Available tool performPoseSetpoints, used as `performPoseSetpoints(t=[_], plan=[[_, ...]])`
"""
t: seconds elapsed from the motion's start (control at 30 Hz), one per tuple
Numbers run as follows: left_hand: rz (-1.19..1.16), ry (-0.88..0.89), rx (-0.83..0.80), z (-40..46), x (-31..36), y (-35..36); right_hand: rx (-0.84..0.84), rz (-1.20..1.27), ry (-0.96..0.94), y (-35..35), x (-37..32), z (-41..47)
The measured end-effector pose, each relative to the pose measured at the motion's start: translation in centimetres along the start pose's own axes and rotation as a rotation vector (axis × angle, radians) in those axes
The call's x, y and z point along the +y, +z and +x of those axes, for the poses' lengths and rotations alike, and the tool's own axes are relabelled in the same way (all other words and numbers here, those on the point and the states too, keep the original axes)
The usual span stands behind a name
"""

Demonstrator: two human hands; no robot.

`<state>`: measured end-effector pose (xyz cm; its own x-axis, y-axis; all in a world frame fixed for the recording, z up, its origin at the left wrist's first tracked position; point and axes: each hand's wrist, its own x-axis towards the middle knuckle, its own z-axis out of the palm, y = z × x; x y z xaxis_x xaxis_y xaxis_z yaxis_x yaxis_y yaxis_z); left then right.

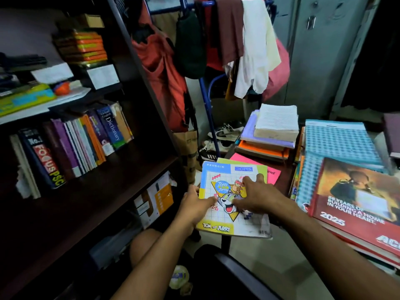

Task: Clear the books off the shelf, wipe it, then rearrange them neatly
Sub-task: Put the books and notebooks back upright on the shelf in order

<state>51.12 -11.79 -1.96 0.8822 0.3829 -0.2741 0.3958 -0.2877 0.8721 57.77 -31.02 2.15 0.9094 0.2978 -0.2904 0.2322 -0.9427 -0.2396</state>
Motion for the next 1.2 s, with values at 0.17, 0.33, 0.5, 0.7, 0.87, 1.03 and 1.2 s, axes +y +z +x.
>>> performPoseSetpoints(t=[0.17,0.33,0.5,0.7,0.87,1.03,1.2], plan=[[0.289,0.129,0.057,-0.1,1.0,-0.2,0.035,0.009,-0.01,0.0,0.1,-0.3],[0.301,0.065,-0.043,0.7,2.3,-0.7,0.032,0.027,0.027,-0.3,0.8,-0.1],[0.164,0.004,-0.156,-0.2,1.5,-0.7,0.016,0.104,0.034,-0.3,1.3,0.8],[-0.251,0.087,-0.1,-4.2,0.4,-2.5,0.003,0.318,-0.107,-0.3,-0.5,0.2],[-0.418,0.258,0.179,-9.8,-2.8,-12.6,0.113,0.529,-0.483,0.4,-10.1,-1.5],[-0.705,0.213,0.552,-15.6,-7.6,-23.2,0.039,0.741,-0.747,3.9,-25.7,-2.9],[-0.774,0.198,0.848,-20.8,-12.5,-30.2,-0.17,0.632,-1.034,8.3,-38.8,-5.9]])
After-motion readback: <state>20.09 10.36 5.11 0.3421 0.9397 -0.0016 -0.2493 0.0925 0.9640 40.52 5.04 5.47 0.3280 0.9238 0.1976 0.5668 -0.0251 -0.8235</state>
